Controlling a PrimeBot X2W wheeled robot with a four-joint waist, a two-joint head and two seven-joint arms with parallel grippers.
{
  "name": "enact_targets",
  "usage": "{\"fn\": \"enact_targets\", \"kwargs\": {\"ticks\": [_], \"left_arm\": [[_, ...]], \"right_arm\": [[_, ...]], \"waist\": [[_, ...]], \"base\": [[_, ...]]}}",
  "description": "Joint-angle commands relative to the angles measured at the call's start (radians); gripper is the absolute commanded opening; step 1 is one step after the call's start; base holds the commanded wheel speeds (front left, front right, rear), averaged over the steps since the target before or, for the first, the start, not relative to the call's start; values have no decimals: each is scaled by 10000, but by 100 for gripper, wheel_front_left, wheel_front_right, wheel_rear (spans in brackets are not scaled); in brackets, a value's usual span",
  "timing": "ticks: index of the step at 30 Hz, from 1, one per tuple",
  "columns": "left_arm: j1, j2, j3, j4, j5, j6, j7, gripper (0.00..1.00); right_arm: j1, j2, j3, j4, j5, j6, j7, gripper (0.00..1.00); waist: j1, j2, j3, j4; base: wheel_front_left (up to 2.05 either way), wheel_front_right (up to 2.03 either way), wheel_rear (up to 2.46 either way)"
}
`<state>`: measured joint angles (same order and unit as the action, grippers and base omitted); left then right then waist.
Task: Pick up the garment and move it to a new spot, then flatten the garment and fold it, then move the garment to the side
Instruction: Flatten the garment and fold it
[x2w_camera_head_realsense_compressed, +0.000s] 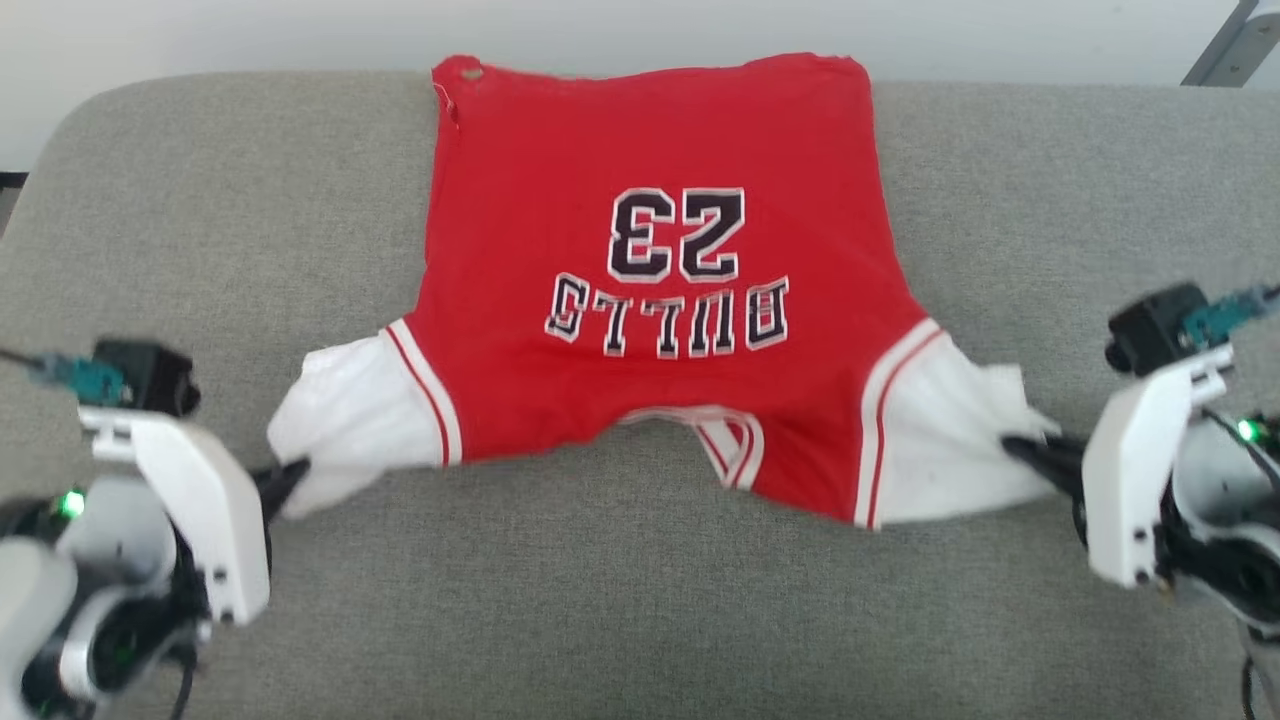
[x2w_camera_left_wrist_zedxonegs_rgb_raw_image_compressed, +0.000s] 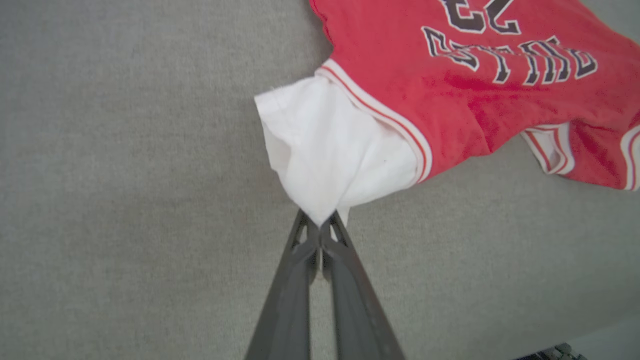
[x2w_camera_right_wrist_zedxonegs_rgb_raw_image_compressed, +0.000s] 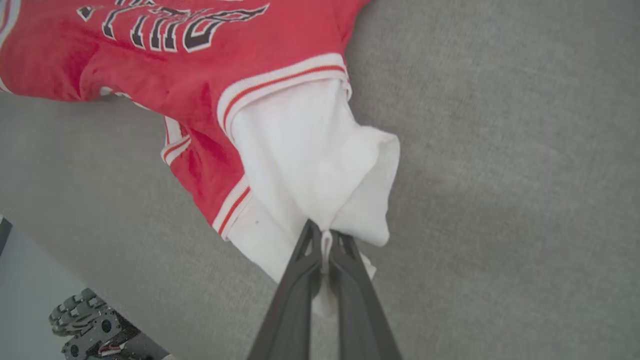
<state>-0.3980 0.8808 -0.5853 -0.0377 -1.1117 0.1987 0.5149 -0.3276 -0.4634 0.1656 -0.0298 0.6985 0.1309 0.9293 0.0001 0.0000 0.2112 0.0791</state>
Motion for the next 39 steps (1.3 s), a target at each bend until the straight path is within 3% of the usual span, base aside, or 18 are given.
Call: {"fn": "enact_targets", "kwargs": {"ticks": [1,10,16,21,28,29,30,31,32,39], "left_arm": [[333,159,25,-331,-53,172,54,0],[2577,1328,119,-2598,-695,1738,400,0],[3448,1570,84,-3245,-1017,2320,419,0],[3599,1368,-93,-2950,-1091,2341,442,0],[3127,704,-211,-2067,-934,1754,115,0],[3030,584,-235,-1942,-894,1633,29,0],[2915,476,-242,-1796,-824,1514,-61,0],[2813,403,-240,-1683,-749,1373,-175,0],[2723,279,-218,-1592,-727,1266,-289,0],[2141,-172,-134,-1236,-177,591,-1133,0]], "right_arm": [[332,22,-131,-291,30,-1,292,0],[2908,463,-1416,-2664,182,-1,2833,0],[4046,999,-2060,-3630,-91,-1,3733,0],[4302,1303,-2004,-3490,-546,-1,3453,0],[3882,1160,-1301,-2245,-1324,-1,2070,0],[3784,1118,-1170,-2053,-1416,-3,1798,34],[3708,1079,-1014,-1863,-1485,-3,1586,49],[3628,1031,-880,-1717,-1509,-3,1432,87],[3540,997,-820,-1646,-1539,-3,1304,100],[3047,926,-1160,-2373,-1658,-3,1038,100]], "waist": [[-1,0,-12,4],[-1,0,57,86],[-1,0,361,208],[-1,0,603,282],[-1,0,813,304],[-1,0,834,308],[-1,0,858,302],[-1,0,875,298],[-1,0,887,303],[-1,0,1026,332]], "base": [[0,0,0],[0,0,0],[0,0,0],[0,0,0],[0,0,0],[0,0,0],[0,0,0],[0,0,0],[0,0,0],[0,0,0]]}}
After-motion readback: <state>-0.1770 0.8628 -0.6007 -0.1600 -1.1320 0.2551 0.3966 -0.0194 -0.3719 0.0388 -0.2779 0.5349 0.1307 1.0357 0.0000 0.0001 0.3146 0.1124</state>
